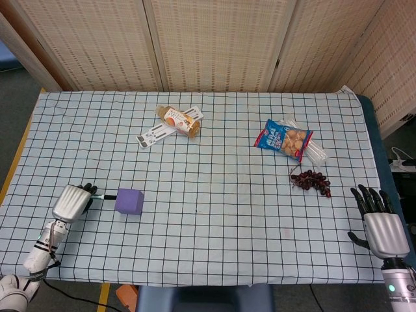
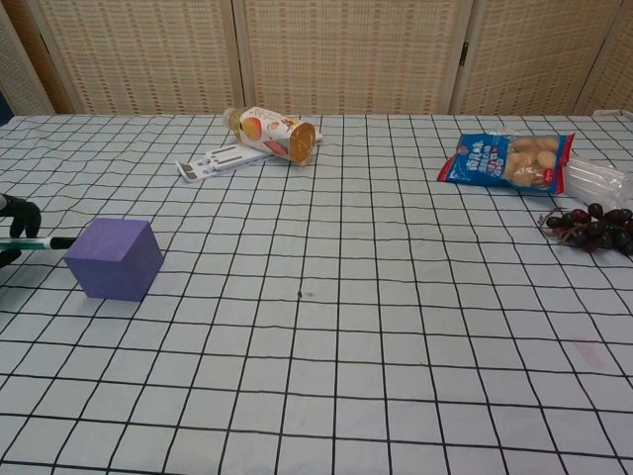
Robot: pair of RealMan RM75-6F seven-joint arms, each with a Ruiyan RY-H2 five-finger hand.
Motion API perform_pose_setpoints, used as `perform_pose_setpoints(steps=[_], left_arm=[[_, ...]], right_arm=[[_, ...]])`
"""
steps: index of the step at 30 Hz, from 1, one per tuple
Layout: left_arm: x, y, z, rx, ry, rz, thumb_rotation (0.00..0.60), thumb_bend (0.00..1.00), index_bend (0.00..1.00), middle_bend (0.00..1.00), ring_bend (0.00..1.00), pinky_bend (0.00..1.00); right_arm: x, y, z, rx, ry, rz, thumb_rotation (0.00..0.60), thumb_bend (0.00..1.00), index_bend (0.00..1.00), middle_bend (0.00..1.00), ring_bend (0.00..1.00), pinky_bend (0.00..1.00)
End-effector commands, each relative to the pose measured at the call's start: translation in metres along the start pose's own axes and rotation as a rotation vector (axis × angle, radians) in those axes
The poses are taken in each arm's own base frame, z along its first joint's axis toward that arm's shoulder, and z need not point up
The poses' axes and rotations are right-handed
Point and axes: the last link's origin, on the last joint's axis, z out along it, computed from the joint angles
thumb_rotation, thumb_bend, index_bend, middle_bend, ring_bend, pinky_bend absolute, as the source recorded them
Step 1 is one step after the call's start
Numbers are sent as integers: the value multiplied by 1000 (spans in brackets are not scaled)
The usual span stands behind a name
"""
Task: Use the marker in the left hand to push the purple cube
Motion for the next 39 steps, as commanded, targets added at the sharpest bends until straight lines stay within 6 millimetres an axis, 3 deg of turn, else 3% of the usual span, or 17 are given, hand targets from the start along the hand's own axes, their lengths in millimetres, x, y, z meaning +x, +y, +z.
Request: perform_pose_setpoints(steps=[1, 28, 39], left_arm=[[2, 7, 3, 0, 19, -15, 600, 631, 808, 824, 724, 846], [20, 95, 28, -160, 151, -10, 600, 635, 807, 827, 731, 847], [29, 125, 19, -231, 178, -8, 600, 633, 807, 830, 731, 847]], right_arm=[[1, 0, -1, 1, 2, 2, 600, 63, 0, 0, 0, 0], [11, 3, -11, 33, 5, 28, 600, 63, 0, 0, 0, 0], [15, 3, -17, 45, 15, 40, 600, 64, 0, 0, 0, 0]])
